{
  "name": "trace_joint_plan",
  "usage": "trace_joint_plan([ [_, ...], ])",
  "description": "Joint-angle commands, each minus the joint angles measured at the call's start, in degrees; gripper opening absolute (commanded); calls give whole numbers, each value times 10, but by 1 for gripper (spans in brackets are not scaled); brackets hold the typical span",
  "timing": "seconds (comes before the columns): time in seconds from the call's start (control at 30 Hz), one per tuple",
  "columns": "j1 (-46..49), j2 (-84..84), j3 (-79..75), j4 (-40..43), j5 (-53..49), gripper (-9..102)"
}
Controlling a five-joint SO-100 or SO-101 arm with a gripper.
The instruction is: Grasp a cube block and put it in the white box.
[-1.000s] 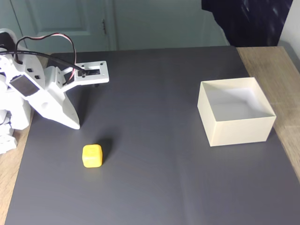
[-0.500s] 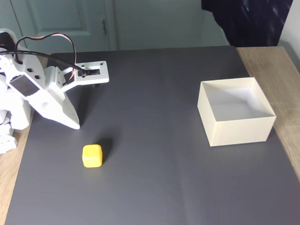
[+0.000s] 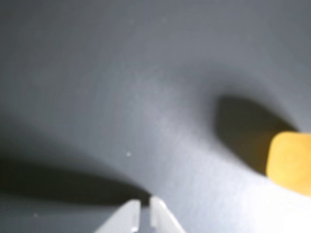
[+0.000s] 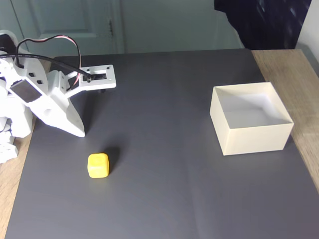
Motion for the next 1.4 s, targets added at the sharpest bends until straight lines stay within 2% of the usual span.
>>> trace_joint_plan([
  [0.0,-4,4,1,1,1,3],
  [0.9,-4,4,1,0,-10,2],
  [1.37,60,4,1,-2,18,0],
])
